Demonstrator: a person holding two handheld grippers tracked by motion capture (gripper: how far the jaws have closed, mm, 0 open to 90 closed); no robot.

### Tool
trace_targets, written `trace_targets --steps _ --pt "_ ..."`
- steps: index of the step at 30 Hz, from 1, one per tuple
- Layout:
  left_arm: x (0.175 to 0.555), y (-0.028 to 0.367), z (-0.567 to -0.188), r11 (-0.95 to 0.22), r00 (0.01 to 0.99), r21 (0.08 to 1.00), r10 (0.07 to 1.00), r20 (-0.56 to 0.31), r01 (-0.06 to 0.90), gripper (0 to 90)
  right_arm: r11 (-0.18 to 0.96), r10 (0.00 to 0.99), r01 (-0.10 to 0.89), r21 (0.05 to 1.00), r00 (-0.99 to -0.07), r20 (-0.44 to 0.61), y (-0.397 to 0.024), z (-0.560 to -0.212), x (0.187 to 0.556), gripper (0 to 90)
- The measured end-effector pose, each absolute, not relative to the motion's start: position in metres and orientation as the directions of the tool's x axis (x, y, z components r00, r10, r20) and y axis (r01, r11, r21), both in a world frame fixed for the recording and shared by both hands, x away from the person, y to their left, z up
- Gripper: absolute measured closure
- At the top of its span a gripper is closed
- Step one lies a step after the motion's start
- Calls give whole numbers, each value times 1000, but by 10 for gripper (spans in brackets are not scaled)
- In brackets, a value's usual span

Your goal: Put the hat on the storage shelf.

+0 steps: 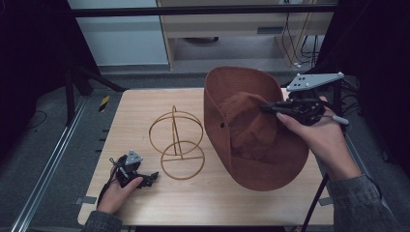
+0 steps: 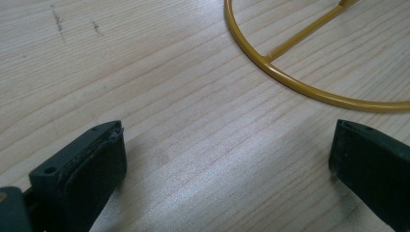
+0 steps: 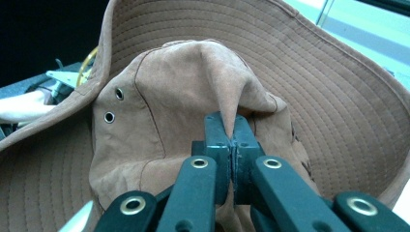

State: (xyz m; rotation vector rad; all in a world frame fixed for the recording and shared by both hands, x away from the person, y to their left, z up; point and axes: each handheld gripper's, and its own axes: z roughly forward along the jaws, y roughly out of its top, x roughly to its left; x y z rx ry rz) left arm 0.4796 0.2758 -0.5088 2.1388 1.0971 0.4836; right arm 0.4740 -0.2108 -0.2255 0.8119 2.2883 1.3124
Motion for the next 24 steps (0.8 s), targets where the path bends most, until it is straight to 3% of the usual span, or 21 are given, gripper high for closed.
trace_targets --steps 24 --pt "480 276 -509 -413 574 714 819 19 566 0 363 598 184 914 -798 -77 -139 -194 470 892"
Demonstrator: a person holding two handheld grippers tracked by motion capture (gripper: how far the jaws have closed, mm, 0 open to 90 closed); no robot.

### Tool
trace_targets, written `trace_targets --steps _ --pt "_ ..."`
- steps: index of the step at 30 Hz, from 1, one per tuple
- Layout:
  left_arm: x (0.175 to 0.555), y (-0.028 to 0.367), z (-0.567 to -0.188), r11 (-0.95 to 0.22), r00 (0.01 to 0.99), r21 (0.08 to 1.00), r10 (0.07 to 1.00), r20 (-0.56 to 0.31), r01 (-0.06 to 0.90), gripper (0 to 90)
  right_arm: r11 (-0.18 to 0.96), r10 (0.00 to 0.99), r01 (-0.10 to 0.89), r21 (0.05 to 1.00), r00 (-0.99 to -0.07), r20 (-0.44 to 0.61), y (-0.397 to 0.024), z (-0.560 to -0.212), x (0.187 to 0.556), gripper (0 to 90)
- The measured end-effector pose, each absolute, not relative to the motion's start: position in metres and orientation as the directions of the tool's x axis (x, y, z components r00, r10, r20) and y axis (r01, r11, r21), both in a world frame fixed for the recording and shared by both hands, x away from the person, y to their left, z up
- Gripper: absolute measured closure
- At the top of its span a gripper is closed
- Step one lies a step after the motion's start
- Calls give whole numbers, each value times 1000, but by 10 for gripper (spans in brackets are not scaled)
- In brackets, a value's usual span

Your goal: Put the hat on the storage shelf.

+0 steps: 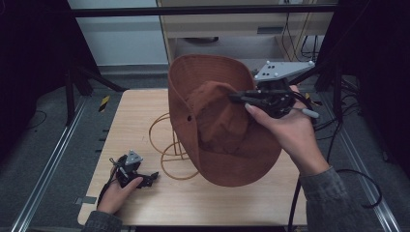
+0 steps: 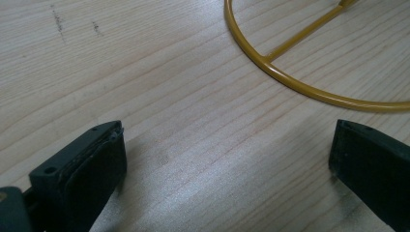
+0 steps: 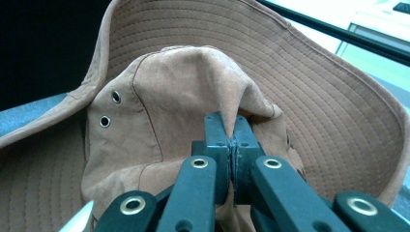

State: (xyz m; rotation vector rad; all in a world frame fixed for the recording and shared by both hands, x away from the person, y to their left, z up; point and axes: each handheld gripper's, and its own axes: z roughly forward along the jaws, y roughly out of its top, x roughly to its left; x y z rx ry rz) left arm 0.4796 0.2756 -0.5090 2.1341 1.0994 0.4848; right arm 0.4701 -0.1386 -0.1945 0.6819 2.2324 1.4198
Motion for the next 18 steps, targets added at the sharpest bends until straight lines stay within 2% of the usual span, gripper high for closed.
trace_targets --steps 6,18 --pt "480 276 -509 -414 575 712 818 17 567 0 365 580 178 914 -811 -74 -114 -193 476 892" --pt "480 276 -509 -415 575 711 818 17 568 0 438 569 191 878 -815 -107 -73 -181 493 892"
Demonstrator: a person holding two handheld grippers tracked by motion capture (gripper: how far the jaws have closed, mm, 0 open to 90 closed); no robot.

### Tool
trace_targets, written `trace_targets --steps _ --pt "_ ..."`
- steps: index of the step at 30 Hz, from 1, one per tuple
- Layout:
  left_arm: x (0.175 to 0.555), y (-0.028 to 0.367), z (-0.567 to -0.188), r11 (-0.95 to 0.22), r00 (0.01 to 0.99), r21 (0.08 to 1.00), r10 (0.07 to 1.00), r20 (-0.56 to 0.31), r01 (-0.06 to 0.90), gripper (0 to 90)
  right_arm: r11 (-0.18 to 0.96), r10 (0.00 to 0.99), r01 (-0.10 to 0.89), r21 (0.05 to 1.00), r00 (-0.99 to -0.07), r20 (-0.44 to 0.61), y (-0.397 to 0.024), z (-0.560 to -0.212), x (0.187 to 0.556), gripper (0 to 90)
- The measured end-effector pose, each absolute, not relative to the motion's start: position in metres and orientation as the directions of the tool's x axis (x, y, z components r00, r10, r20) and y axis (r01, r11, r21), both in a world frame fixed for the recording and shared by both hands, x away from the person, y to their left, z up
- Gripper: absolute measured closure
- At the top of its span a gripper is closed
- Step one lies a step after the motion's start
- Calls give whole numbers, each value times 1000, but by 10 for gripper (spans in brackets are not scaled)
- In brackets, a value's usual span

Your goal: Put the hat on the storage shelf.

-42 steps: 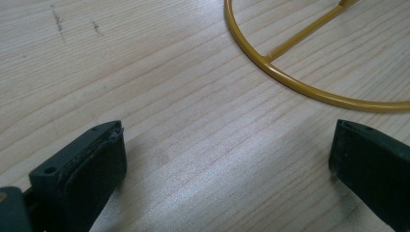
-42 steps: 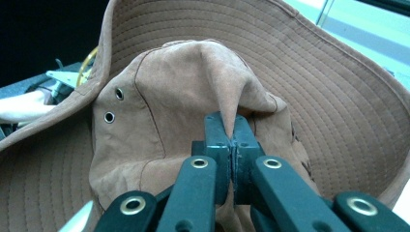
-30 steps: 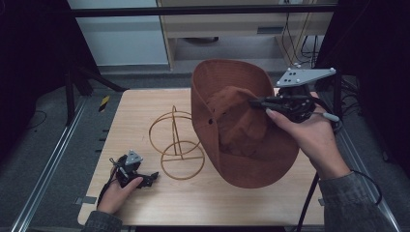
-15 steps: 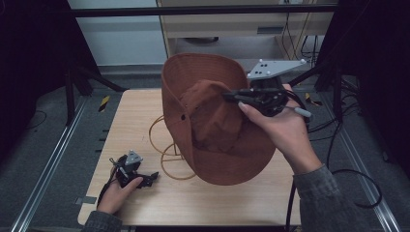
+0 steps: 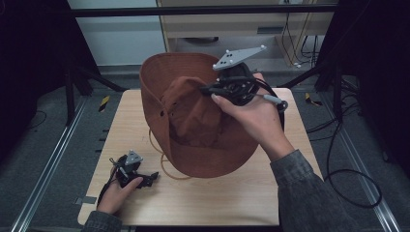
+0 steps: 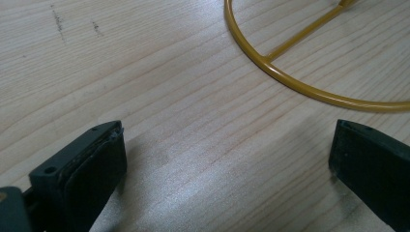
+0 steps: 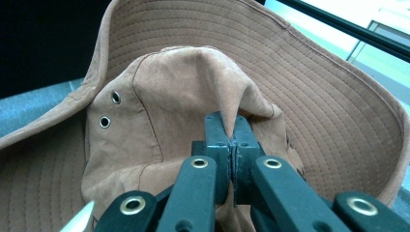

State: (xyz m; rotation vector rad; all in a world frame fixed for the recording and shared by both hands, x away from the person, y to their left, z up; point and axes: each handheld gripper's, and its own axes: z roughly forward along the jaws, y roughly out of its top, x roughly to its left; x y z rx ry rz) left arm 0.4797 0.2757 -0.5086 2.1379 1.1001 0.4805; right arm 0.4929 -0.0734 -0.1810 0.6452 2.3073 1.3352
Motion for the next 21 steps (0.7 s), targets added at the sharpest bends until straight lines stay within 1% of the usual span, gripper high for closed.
trace_targets --steps 6,15,21 --pt "480 276 -509 -415 576 710 817 17 568 0 467 560 201 861 -821 -111 -63 -178 494 891" --pt "480 276 -509 -415 577 710 817 16 568 0 505 541 190 842 -830 -137 -49 -171 495 891" --pt "480 276 -509 -415 577 711 817 16 568 0 503 539 186 844 -831 -138 -42 -168 497 891"
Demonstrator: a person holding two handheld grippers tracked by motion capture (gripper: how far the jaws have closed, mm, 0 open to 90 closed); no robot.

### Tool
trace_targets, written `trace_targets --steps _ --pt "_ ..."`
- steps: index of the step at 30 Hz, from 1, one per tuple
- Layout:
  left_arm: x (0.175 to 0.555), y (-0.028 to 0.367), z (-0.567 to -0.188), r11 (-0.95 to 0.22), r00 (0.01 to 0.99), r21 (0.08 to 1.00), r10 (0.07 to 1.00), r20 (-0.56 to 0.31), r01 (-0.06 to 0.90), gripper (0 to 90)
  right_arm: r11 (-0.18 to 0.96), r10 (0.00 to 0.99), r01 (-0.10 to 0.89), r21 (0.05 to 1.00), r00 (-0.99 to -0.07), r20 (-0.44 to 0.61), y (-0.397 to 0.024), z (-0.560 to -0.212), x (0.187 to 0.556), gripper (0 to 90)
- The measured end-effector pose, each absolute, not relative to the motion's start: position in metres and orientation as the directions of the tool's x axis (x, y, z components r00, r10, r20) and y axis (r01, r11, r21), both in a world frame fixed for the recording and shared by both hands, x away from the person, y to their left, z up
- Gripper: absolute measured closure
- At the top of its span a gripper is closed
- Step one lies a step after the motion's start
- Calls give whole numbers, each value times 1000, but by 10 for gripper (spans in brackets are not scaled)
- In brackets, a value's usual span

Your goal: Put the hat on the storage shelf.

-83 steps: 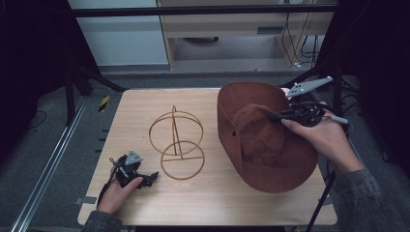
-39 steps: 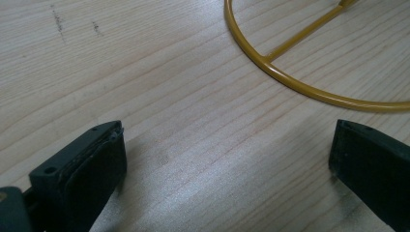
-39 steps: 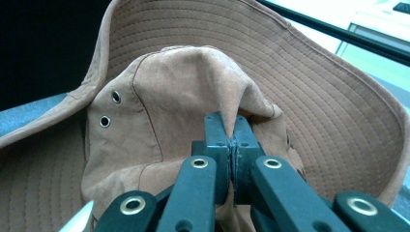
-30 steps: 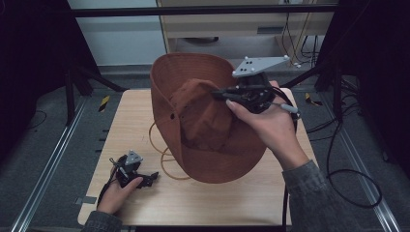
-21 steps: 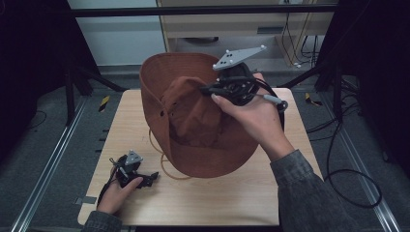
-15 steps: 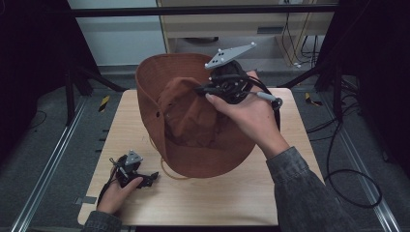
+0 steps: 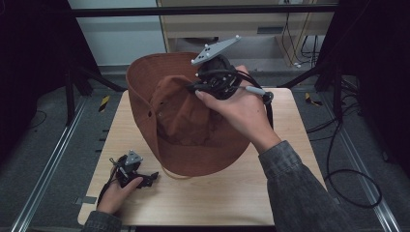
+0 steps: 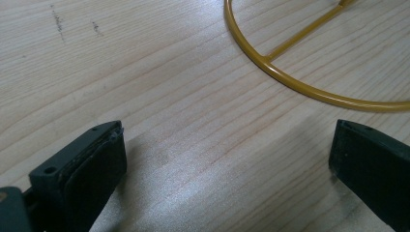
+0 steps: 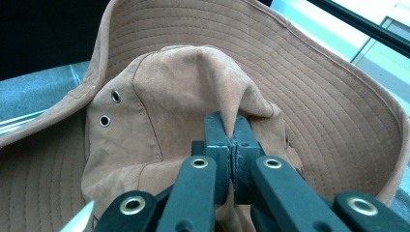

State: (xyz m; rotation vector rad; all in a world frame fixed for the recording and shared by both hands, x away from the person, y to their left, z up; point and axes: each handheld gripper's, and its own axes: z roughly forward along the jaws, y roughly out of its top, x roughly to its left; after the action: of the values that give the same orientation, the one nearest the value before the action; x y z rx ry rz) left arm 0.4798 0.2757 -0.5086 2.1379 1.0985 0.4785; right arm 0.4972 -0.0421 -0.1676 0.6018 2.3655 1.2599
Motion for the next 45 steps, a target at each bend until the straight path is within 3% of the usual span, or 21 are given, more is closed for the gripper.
trace_targets --steps 45 --pt "479 275 -509 -415 575 710 818 17 569 0 540 514 225 811 -851 -106 5 -203 518 881"
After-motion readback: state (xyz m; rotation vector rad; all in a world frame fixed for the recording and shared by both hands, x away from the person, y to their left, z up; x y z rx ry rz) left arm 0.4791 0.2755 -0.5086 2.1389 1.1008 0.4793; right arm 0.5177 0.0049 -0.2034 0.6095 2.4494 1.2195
